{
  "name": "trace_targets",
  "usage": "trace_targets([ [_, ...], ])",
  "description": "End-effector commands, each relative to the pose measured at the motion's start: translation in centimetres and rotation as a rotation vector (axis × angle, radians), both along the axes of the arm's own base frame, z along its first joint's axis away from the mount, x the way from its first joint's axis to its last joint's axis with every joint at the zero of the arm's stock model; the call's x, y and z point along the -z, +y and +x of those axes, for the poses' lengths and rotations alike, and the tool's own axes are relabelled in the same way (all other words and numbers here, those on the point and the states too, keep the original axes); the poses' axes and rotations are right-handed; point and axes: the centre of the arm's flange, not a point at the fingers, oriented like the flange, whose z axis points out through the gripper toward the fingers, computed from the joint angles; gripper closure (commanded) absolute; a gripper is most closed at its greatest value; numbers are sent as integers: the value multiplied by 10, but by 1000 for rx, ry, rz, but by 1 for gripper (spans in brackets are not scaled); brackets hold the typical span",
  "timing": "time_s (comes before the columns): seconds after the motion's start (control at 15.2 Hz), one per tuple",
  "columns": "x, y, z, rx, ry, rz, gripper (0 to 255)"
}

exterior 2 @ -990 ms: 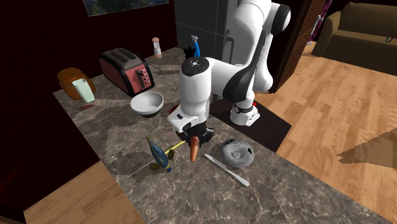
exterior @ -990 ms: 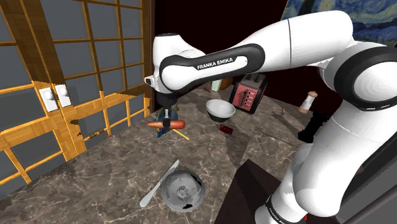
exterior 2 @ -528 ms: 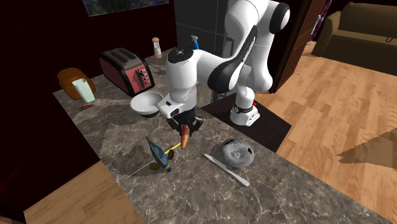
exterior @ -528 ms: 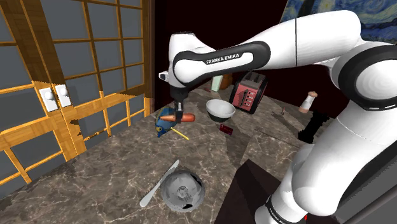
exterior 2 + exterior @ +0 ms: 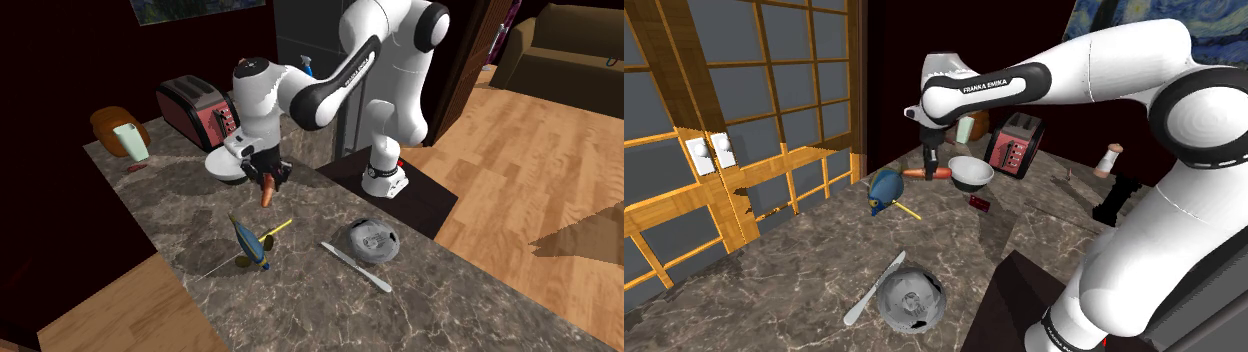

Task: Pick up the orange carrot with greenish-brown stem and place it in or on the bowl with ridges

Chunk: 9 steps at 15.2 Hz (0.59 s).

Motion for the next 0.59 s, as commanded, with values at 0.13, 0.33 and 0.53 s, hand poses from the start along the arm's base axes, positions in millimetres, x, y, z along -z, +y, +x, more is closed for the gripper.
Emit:
trace_targets([
  [0.13,-2,-53,4,-2,0,0,255],
  [0.33,-2,-92,7,-2,0,0,255],
  [0.53,-2,-132,11,-2,0,0,255],
])
